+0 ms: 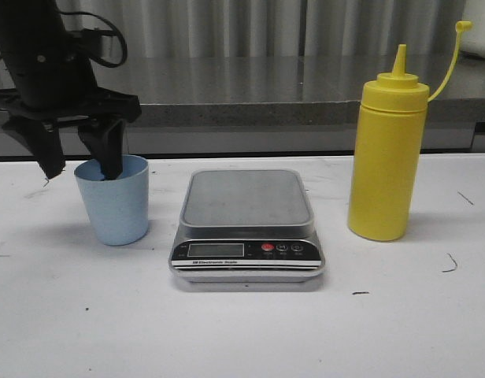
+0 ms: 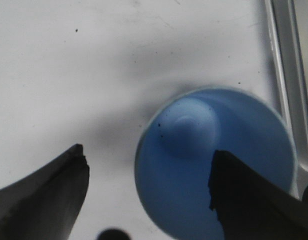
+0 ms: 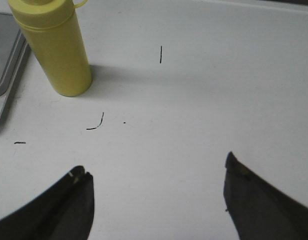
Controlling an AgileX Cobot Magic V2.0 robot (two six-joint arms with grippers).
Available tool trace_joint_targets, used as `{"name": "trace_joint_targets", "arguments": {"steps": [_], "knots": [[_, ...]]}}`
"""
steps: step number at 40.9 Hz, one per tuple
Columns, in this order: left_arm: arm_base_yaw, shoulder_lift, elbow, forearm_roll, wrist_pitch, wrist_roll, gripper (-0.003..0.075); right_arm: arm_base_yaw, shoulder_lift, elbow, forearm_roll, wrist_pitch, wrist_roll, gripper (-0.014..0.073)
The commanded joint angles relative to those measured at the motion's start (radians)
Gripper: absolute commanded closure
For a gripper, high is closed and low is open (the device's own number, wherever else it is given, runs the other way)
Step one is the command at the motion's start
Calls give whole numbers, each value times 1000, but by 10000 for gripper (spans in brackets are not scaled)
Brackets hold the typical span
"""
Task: Pour seasoning into cup on scale with both arms
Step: 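Lower the left gripper onto the light blue cup and grasp its rim, then lift the blue cup with the left gripper and lower it onto the scale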
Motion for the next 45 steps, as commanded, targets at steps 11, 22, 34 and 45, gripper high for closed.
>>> {"name": "trace_joint_targets", "arguments": {"steps": [11, 22, 34, 45], "knots": [[-5, -15, -54, -3, -49, -16, 543, -3, 6, -25, -2, -62, -7, 34], [-5, -19, -58, -3, -26, -16, 740, -3, 6, -25, -2, -62, -7, 34], [-54, -87, -213, -3, 95, -11, 740, -3, 6, -25, -2, -61, -7, 34], [-173, -65, -347, -12, 65, -11, 741, -3, 6, -25, -2, -61, -7, 34]]}}
